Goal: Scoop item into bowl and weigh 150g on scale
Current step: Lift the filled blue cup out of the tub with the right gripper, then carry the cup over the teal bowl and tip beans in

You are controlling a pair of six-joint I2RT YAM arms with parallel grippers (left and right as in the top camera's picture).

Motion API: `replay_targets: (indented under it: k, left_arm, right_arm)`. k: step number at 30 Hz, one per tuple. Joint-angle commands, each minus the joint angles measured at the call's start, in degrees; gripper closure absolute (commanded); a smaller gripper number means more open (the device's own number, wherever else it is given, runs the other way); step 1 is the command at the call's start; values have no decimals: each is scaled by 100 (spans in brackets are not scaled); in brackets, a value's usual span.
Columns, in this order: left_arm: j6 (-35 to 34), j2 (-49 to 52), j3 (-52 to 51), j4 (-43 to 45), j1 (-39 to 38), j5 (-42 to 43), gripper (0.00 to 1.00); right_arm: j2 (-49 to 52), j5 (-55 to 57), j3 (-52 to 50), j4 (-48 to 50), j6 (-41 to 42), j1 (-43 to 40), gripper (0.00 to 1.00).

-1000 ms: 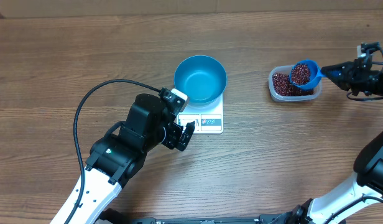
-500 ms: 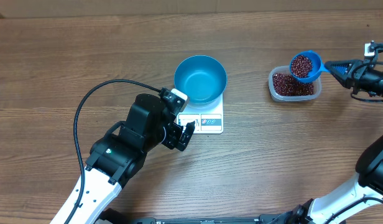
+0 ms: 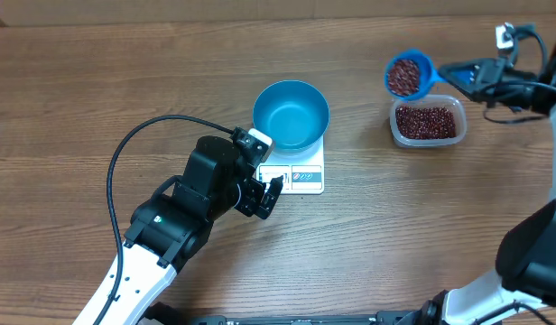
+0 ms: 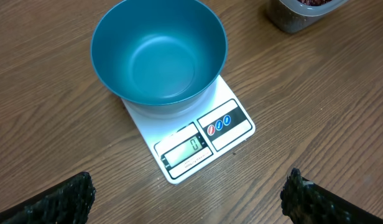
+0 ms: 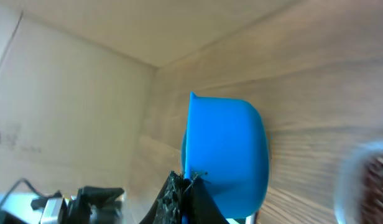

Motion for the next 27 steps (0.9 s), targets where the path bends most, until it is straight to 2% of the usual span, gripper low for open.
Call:
replay_targets:
  k: [1, 13, 27]
  left_arm:
    - [68, -11, 111, 7, 35, 63, 1]
    - [68, -11, 111, 7, 35, 66, 0]
    - [70, -11, 111, 7, 35, 63, 1]
  right_arm:
    - [-420, 195, 221, 192, 422, 511, 96]
    - [-514, 1928, 221, 544, 599, 2267, 96]
    - [-514, 4872, 219, 839, 719, 4048, 96]
